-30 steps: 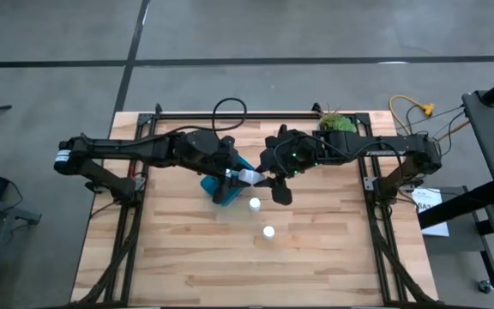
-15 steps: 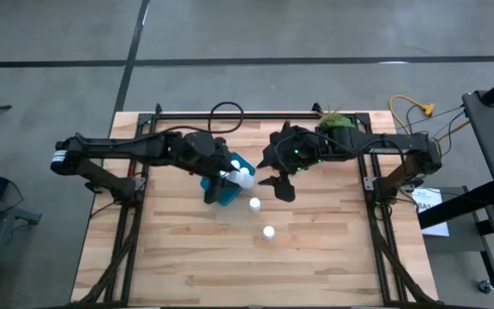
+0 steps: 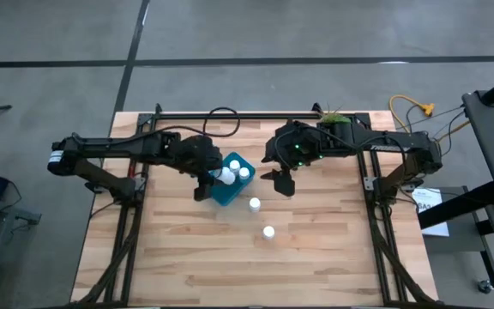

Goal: Pick and place pill bottles into a basket
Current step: Put the left white pill bottle into the blue container

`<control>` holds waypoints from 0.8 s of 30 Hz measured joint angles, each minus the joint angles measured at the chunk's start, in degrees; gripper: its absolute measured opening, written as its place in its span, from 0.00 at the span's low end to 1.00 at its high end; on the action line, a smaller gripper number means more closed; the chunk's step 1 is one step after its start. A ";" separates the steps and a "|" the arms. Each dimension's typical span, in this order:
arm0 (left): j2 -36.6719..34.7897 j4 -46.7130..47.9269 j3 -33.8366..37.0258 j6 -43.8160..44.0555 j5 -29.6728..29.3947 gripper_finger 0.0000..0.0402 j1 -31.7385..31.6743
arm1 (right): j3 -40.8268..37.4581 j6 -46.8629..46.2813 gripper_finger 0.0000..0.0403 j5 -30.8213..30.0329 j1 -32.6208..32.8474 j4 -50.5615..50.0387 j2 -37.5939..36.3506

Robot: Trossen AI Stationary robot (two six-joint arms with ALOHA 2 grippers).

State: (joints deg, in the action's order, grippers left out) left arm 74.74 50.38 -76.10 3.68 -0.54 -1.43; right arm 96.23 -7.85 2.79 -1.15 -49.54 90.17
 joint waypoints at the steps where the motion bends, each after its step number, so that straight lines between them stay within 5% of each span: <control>1: 0.30 0.23 0.39 -0.06 0.16 0.39 -0.22 | 0.00 -0.58 0.58 -0.15 -0.02 0.00 0.00; 24: 14.35 2.78 1.34 -7.40 6.73 0.39 -7.97 | -0.04 -8.71 0.56 -4.56 -1.01 2.39 -1.72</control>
State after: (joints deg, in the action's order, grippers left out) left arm 89.09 53.16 -74.76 -3.72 6.19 -9.40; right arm 96.18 -16.56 -1.77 -2.15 -47.15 88.45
